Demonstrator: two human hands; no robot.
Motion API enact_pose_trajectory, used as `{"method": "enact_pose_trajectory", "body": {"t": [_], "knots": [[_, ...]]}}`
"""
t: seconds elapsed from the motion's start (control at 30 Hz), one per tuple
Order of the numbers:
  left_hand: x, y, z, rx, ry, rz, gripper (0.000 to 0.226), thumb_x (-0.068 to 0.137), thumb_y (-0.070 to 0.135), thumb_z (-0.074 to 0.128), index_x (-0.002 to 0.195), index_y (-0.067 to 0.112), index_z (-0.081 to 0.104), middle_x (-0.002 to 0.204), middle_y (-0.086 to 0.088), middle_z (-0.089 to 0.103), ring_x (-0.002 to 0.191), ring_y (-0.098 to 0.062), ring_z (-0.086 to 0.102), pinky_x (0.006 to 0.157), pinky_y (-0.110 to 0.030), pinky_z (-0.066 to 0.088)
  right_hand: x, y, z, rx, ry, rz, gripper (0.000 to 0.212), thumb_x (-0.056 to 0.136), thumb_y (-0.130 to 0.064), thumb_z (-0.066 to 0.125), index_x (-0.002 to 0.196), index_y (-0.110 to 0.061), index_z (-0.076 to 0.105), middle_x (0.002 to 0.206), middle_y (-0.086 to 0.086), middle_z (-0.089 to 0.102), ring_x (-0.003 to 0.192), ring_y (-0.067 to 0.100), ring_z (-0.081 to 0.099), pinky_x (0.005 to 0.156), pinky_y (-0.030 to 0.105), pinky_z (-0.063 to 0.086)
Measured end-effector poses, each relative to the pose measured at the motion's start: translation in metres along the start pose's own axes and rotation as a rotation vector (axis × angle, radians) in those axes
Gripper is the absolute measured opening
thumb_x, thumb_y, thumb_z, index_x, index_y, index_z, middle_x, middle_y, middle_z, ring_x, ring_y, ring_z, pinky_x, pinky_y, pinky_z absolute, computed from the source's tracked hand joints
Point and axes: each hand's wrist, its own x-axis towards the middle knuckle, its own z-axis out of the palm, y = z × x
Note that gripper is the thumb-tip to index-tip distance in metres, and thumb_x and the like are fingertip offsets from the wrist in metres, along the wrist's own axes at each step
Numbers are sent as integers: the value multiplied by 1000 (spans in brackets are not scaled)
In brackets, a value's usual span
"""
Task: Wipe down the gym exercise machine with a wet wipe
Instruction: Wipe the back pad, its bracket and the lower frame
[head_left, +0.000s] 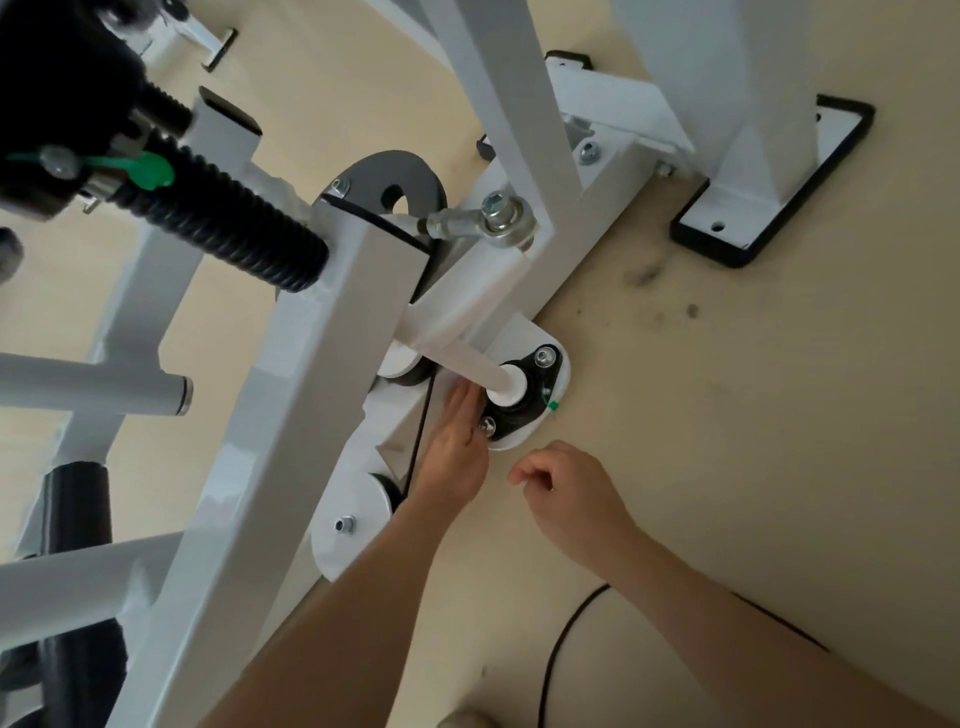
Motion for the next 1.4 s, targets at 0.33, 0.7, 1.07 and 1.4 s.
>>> {"method": "enact_pose_trajectory", "body": {"t": [0.33,0.7,1.07,1.4], "knots": [[-33,23,43,-41,472,-345,15,87,4,55,96,4,67,91,-10,66,88,-33,60,64,-24,27,7,8,-3,201,136,153,27,90,-4,51,101,-16,72,91,-5,65,84,14,60,81,24,47],[-31,48,42,-36,470,-231,4,86,14,68,89,15,70,81,3,65,68,-11,53,59,-4,32,13,10,-13,355,205,220,31,90,-3,50,90,-26,71,95,-8,70,89,17,67,86,34,54],[-32,57,28,63,178,413,39,67,-11,55,89,13,76,91,5,73,83,-9,65,76,-10,47,42,12,-42,974,19,450,11,87,-1,68,97,-5,66,77,7,64,61,10,56,64,23,49],[-27,81,-7,428,47,321,59,77,-6,57,131,17,57,132,0,49,122,-21,45,83,-23,46,66,4,-28,193,469,25,11,85,-5,65,89,-10,74,85,0,67,75,11,56,67,17,36]]}}
